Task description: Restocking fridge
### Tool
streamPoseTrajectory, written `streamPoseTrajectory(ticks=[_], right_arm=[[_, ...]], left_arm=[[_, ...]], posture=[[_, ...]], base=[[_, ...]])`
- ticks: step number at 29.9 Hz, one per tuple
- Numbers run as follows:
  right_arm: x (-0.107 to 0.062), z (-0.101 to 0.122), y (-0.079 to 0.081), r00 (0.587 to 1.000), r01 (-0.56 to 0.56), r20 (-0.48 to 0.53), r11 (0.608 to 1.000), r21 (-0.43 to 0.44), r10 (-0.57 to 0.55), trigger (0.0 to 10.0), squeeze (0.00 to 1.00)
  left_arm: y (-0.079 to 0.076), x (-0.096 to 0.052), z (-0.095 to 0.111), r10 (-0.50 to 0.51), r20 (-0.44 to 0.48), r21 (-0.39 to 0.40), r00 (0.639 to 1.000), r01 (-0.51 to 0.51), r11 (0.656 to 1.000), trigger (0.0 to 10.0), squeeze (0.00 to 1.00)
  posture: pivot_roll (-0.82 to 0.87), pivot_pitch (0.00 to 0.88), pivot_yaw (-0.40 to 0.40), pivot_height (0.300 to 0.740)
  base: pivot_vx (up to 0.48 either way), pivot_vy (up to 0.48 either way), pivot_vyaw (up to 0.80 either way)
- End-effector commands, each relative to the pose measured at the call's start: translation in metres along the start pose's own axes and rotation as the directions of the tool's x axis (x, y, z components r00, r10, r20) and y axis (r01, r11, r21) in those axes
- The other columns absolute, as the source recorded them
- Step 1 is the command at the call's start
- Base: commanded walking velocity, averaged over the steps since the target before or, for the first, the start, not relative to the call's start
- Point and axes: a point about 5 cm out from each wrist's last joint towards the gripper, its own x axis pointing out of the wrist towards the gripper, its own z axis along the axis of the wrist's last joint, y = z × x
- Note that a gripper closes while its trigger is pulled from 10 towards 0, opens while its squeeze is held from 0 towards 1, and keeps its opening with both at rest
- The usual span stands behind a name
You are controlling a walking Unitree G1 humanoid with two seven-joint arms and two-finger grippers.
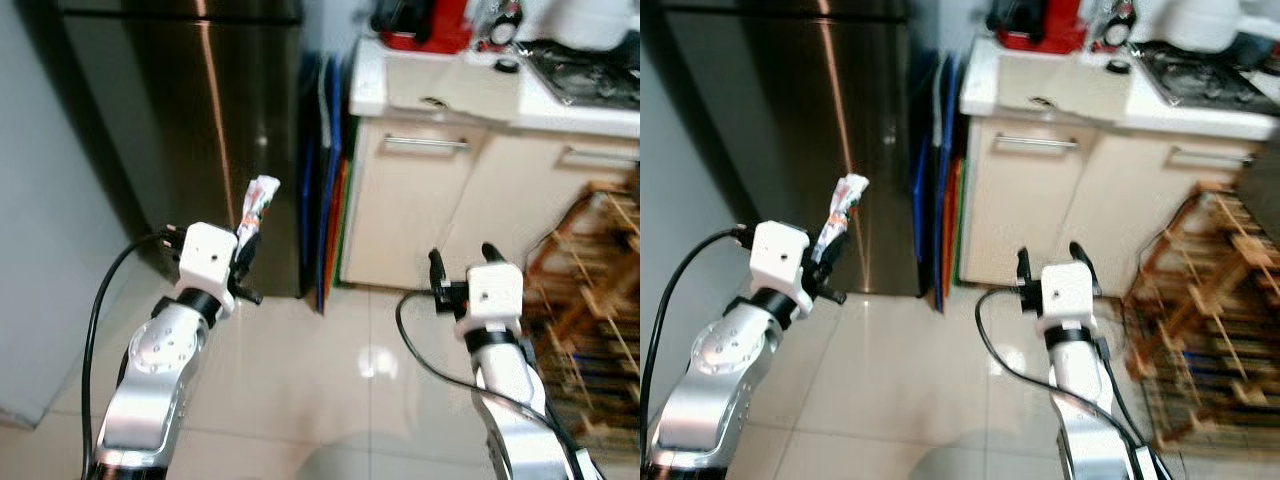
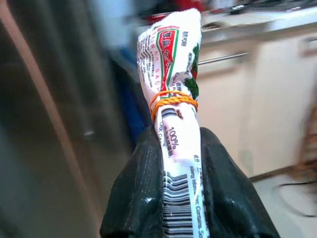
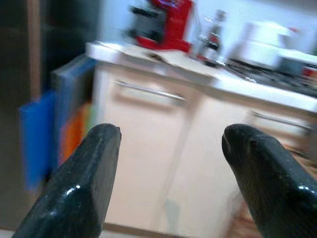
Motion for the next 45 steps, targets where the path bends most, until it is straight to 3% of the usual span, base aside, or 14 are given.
streamPoseTrajectory(ticks=[1, 35, 45], right_arm=[[0.001, 0.000, -0.001, 1.000, 0.014, 0.002, 1.000, 0.005, -0.014, 10.0, 0.00], [0.001, -0.003, 0.001, 1.000, 0.021, 0.000, 1.000, -0.013, -0.021, 10.0, 0.00], [-0.004, -0.003, 0.001, 1.000, 0.013, 0.006, 1.000, -0.029, -0.013, 10.0, 0.00]], left_arm=[[0.002, 0.001, 0.005, -0.016, 0.029, 0.014, 0.999, 0.016, 1.000, 10.0, 0.00], [0.001, 0.007, 0.007, -0.072, 0.053, 0.047, 0.996, 0.069, 0.996, 10.0, 0.00], [0.001, 0.011, 0.007, -0.064, 0.047, 0.051, 0.997, 0.062, 0.997, 10.0, 0.00]], posture=[[0.01, 0.000, 0.040, 0.740], [0.00, 0.000, 0.044, 0.740], [-0.01, 0.000, 0.049, 0.740]], base=[[0.000, -0.472, -0.58], [0.000, -0.467, -0.54], [0.301, -0.362, -0.10]])
